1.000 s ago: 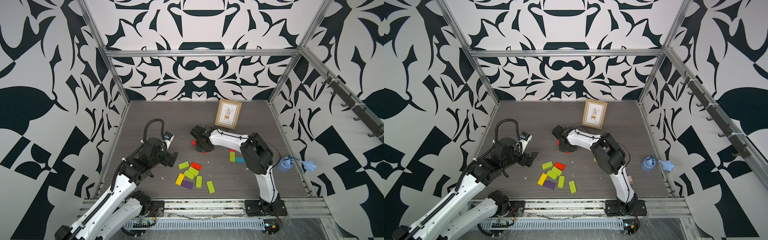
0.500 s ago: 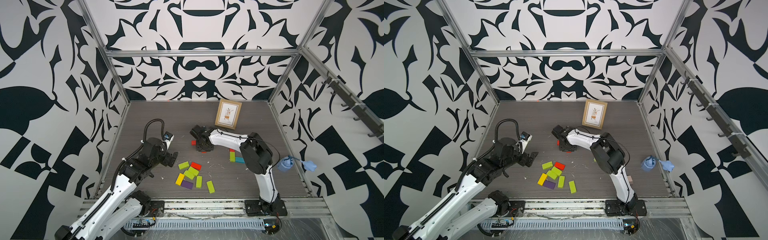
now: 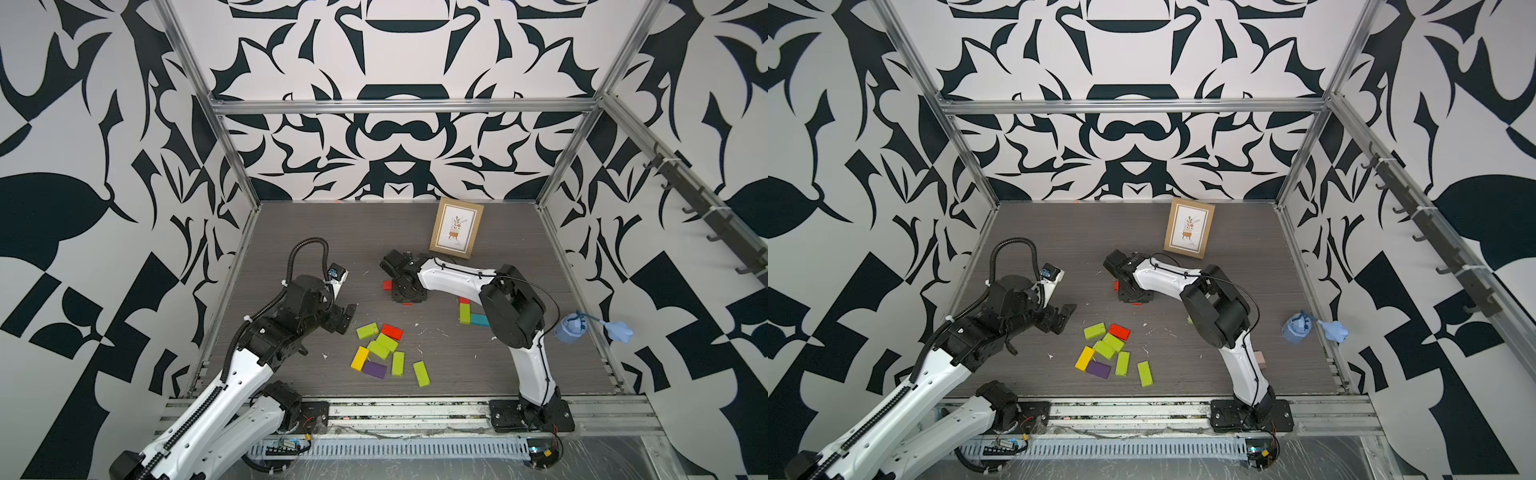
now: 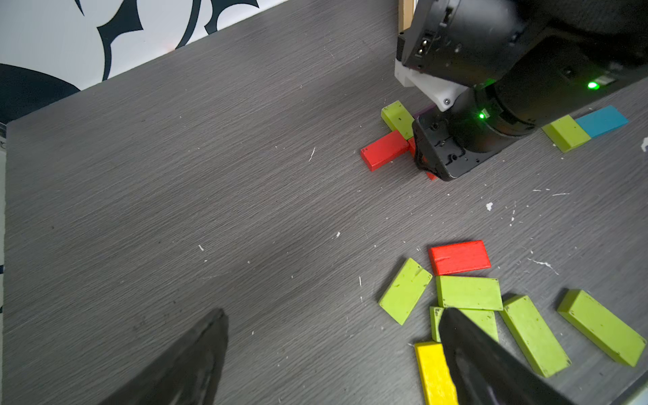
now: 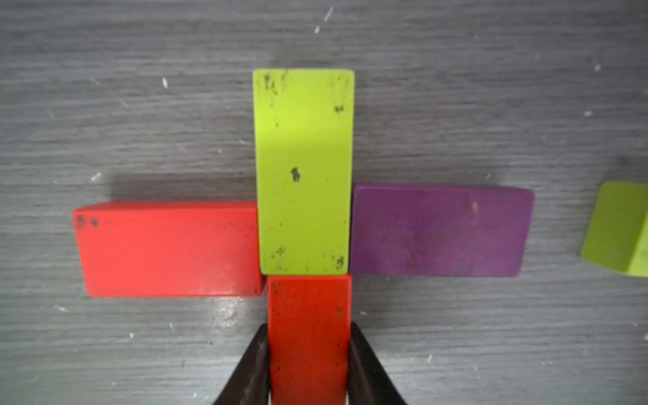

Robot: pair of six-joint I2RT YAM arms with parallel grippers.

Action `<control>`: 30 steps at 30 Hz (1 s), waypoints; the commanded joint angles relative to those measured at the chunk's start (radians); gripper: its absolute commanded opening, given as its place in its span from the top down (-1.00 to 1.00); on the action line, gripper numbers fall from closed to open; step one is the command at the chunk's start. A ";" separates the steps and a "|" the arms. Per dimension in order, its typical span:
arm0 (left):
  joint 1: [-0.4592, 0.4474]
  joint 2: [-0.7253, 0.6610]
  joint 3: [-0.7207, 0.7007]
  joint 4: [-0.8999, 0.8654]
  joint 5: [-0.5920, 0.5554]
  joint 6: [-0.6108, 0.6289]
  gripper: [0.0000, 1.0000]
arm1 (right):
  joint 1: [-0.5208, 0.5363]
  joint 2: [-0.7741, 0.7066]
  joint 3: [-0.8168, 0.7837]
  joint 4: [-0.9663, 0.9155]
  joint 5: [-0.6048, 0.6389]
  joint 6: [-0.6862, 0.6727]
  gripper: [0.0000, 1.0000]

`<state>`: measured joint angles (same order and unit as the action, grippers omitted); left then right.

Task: Assemble the letter t with building blocks
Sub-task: Assemble the building block at the center of the board.

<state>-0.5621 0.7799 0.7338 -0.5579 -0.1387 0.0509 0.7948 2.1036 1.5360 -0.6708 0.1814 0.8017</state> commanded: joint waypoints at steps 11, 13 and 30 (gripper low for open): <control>0.002 -0.001 -0.005 0.001 -0.002 0.000 -0.95 | -0.003 -0.007 0.006 0.011 -0.012 -0.005 0.15; 0.002 -0.001 -0.005 0.001 -0.002 0.000 -0.95 | -0.004 -0.008 0.003 0.010 -0.015 -0.006 0.11; 0.001 -0.004 -0.005 0.002 0.000 0.000 -0.96 | 0.001 -0.132 -0.055 0.033 -0.028 -0.081 -0.30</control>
<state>-0.5621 0.7799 0.7338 -0.5579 -0.1383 0.0517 0.7937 2.0548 1.4860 -0.6392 0.1535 0.7525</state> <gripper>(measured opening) 0.980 0.643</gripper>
